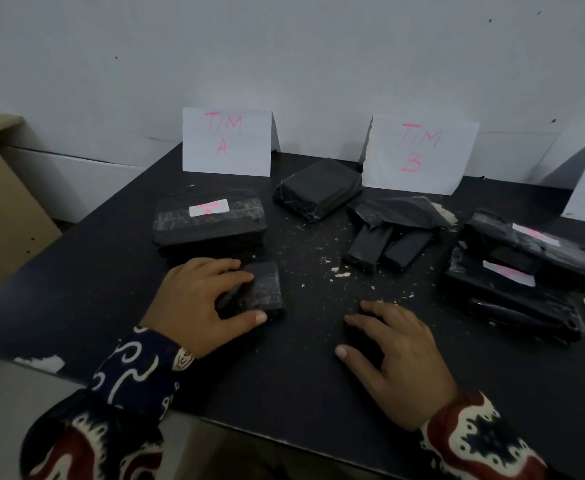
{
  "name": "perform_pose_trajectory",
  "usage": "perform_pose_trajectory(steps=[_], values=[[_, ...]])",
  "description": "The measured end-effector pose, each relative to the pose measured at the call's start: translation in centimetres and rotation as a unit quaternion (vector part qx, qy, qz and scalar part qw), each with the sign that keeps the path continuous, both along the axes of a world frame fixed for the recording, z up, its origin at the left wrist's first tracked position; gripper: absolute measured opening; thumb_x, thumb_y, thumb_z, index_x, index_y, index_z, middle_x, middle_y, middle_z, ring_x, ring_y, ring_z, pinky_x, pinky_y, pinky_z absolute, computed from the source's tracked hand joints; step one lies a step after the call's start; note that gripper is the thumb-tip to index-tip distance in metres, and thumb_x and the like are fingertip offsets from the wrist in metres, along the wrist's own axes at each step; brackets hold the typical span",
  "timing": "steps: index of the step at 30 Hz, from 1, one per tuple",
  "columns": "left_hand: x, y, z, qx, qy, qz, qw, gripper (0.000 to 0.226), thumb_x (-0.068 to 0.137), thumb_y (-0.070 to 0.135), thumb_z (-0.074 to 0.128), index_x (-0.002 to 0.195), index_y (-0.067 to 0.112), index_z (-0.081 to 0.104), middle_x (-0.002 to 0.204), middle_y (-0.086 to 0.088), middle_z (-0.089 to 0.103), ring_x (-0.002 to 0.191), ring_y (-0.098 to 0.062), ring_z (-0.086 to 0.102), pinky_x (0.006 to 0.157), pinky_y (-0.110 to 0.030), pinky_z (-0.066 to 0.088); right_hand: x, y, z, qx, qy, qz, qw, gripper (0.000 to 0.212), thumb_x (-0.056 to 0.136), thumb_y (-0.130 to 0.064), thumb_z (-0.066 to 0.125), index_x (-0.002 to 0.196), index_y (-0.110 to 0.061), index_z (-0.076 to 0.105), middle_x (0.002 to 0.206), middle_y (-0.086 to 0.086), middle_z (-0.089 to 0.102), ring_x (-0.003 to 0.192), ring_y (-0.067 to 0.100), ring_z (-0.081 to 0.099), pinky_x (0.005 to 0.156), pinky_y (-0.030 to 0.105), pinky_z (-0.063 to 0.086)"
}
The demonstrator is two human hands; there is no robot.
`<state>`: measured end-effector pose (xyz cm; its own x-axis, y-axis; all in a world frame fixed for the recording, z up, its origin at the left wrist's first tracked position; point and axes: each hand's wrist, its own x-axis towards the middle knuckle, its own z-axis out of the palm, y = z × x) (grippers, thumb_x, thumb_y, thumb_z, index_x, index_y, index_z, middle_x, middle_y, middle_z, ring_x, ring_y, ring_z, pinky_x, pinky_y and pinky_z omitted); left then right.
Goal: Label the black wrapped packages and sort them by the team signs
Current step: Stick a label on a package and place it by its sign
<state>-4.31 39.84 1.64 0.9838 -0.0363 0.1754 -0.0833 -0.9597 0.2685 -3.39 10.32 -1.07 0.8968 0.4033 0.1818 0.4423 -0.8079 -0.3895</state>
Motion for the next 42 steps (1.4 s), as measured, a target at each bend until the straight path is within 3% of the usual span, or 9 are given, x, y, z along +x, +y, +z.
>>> perform_pose_trajectory(steps=[3,7,12,18,23,31,34,38,42], values=[[-0.3,0.4,-0.4,-0.005,0.040,0.003,0.999,0.082,0.062,0.085,0.038,0.133,0.046,0.048,0.151,0.007,0.035,0.142,-0.021,0.026,0.112,-0.050,0.028,-0.2,-0.5,0.1,0.023,0.010,0.005,1.000,0.061,0.082,-0.070,0.037,0.125,-0.035,0.061,0.134,-0.012,0.051,0.127,0.005,0.040,0.108,0.034,0.035],[-0.4,0.2,-0.4,-0.040,0.034,-0.005,0.999,0.095,0.054,0.099,0.027,0.131,0.049,0.048,0.143,0.012,0.043,0.132,-0.015,0.034,0.106,-0.046,0.038,-0.8,-1.3,0.1,0.050,0.006,-0.006,0.999,0.057,0.082,-0.068,0.041,0.122,-0.034,0.063,0.131,-0.012,0.053,0.125,0.005,0.041,0.106,0.032,0.037],[-0.1,-4.8,-0.1,-0.107,0.018,-0.076,0.991,0.089,0.052,0.082,0.059,0.132,0.044,0.049,0.130,0.026,0.042,0.126,-0.003,0.037,0.106,-0.040,0.039,-1.8,-3.0,0.5,0.100,-0.025,-0.062,0.993,0.048,0.085,-0.060,0.045,0.117,-0.031,0.067,0.124,-0.015,0.057,0.119,0.003,0.047,0.100,0.029,0.041],[1.5,-12.7,0.4,-0.115,0.023,-0.183,0.976,0.082,0.059,0.074,0.065,0.133,0.042,0.048,0.134,0.026,0.043,0.129,-0.003,0.034,0.108,-0.037,0.034,-2.7,-6.5,0.9,0.131,-0.060,-0.160,0.977,0.020,0.089,-0.028,0.063,0.108,-0.025,0.072,0.113,-0.009,0.066,0.104,0.004,0.056,0.092,0.021,0.039],[2.9,-17.6,0.5,-0.077,0.057,-0.222,0.970,0.075,0.068,0.067,0.070,0.135,0.042,0.046,0.144,0.021,0.037,0.133,-0.004,0.026,0.112,-0.034,0.026,-3.3,-9.7,0.7,0.130,-0.071,-0.231,0.962,0.017,0.090,-0.022,0.063,0.104,-0.023,0.073,0.108,-0.008,0.068,0.099,0.007,0.058,0.089,0.009,0.032],[3.3,-18.2,-0.6,-0.040,0.051,-0.226,0.972,0.081,0.063,0.084,0.042,0.135,0.045,0.044,0.146,0.020,0.037,0.133,-0.008,0.030,0.107,-0.037,0.028,-3.7,-13.4,0.7,0.117,-0.108,-0.296,0.942,0.017,0.091,-0.020,0.062,0.103,-0.019,0.073,0.106,-0.003,0.070,0.097,0.018,0.063,0.087,0.029,0.047],[3.1,-18.2,-0.8,-0.027,0.028,-0.224,0.974,0.080,0.066,0.085,0.040,0.134,0.044,0.046,0.147,0.019,0.038,0.135,-0.009,0.033,0.109,-0.039,0.025,-3.5,-15.8,0.9,0.076,-0.123,-0.352,0.925,0.024,0.093,-0.027,0.052,0.104,-0.019,0.072,0.107,-0.001,0.070,0.099,0.026,0.062,0.086,0.042,0.051],[2.9,-18.7,-0.8,0.004,0.010,-0.220,0.975,0.079,0.066,0.084,0.038,0.132,0.041,0.050,0.146,0.013,0.043,0.137,-0.013,0.034,0.115,-0.048,0.017,-3.3,-18.8,1.8,-0.036,-0.021,-0.441,0.897,0.032,0.095,-0.033,0.051,0.121,-0.022,0.065,0.131,0.000,0.060,0.119,0.031,0.049,0.094,0.045,0.042],[2.7,-19.7,-0.9,0.029,-0.027,-0.234,0.972,0.079,0.065,0.084,0.046,0.126,0.036,0.057,0.142,0.008,0.048,0.136,-0.017,0.036,0.114,-0.057,0.017,-3.7,-19.8,2.4,-0.104,0.068,-0.438,0.890,0.039,0.099,-0.044,0.040,0.131,-0.030,0.054,0.142,-0.008,0.048,0.130,0.025,0.039,0.101,0.042,0.035]])
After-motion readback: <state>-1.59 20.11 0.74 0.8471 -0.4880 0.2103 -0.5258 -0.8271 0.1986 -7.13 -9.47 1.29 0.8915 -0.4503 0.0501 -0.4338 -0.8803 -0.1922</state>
